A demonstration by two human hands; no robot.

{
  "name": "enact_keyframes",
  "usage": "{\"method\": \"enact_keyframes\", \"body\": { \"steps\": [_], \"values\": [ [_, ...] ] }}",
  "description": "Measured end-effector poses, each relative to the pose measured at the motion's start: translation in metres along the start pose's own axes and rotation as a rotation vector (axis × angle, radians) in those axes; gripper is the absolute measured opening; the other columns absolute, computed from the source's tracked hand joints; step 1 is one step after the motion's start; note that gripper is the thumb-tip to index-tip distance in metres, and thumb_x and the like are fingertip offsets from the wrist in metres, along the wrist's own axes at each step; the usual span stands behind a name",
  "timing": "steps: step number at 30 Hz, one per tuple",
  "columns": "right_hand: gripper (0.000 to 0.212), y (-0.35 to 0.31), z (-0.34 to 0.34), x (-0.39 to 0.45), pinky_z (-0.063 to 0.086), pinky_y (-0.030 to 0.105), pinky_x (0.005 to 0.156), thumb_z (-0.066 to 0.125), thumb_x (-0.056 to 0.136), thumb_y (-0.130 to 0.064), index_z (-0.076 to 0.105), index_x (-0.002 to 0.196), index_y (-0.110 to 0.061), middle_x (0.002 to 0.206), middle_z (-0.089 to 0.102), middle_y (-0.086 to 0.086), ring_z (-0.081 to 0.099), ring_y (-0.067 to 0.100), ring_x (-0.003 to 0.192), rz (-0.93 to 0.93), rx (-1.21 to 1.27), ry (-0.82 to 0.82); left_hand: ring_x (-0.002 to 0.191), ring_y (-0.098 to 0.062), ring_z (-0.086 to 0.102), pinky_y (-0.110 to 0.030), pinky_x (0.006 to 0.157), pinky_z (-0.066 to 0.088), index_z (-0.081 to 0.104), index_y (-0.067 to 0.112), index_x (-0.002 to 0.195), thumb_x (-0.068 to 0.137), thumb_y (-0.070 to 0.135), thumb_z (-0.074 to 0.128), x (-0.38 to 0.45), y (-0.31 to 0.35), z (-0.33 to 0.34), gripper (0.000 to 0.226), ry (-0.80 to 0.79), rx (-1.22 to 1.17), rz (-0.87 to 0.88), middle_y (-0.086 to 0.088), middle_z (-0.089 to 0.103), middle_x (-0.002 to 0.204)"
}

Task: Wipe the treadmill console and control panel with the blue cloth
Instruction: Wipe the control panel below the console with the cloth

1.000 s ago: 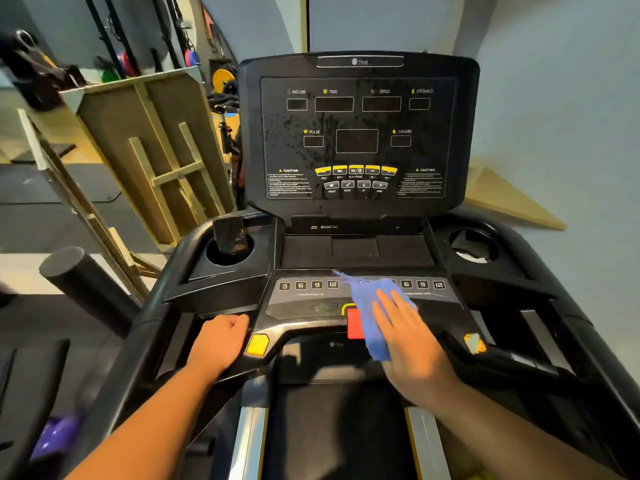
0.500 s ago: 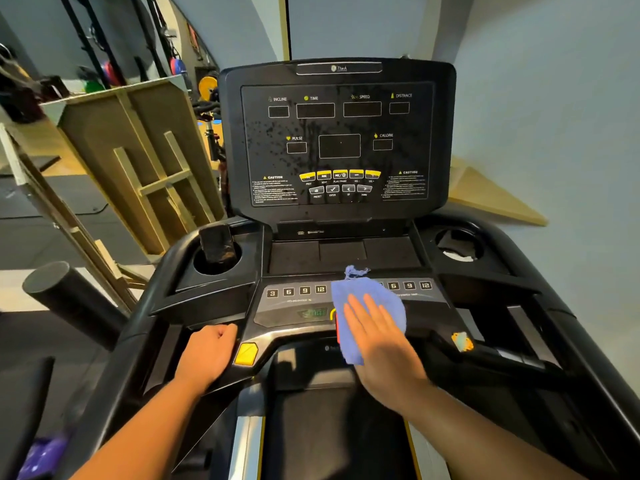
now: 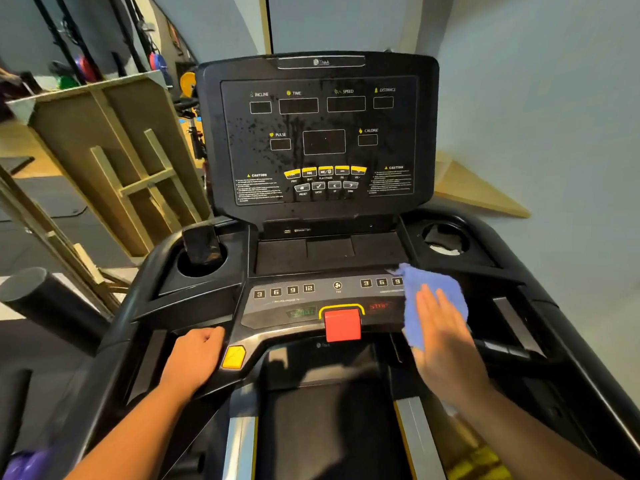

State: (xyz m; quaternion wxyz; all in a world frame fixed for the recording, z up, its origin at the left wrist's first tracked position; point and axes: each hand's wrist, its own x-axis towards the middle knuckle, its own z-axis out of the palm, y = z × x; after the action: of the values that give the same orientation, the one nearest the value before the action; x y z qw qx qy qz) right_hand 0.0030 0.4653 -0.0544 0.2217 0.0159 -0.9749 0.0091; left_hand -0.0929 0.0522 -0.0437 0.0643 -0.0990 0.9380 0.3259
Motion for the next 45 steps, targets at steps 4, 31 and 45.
{"method": "enact_keyframes", "body": {
  "steps": [4,31,45],
  "values": [
    [0.081,-0.017,0.015,0.008,0.030,0.056,0.117,0.061,0.088,-0.024,0.023,0.154,0.004,0.154,0.036,0.027,0.030,0.047,0.144,0.161,-0.022,0.008,0.071,-0.026,0.066,-0.034,0.064,0.045,0.066,0.003,0.067,0.101,0.027,0.045,0.003,0.002,-0.002,0.046,0.012,0.003,0.027,-0.007,0.069,0.065],
    [0.070,-0.020,0.012,0.016,0.034,0.050,0.117,0.054,0.096,-0.042,0.041,0.149,0.002,0.155,0.041,0.020,0.037,0.039,0.145,0.188,0.025,-0.057,0.074,-0.030,0.064,-0.044,0.074,0.049,0.065,0.002,0.067,0.101,0.028,0.043,0.002,0.009,0.000,0.049,0.023,0.047,-0.015,-0.013,0.070,0.070],
    [0.067,-0.026,0.007,0.037,0.021,0.047,0.124,0.026,0.103,-0.045,0.033,0.154,-0.001,0.161,0.032,0.018,0.025,0.035,0.151,0.134,0.135,-0.115,0.073,-0.028,0.066,-0.041,0.074,0.050,0.068,0.001,0.068,0.101,0.028,0.044,-0.005,0.013,-0.002,0.049,-0.018,0.031,-0.009,-0.010,0.071,0.067]
  ]
}}
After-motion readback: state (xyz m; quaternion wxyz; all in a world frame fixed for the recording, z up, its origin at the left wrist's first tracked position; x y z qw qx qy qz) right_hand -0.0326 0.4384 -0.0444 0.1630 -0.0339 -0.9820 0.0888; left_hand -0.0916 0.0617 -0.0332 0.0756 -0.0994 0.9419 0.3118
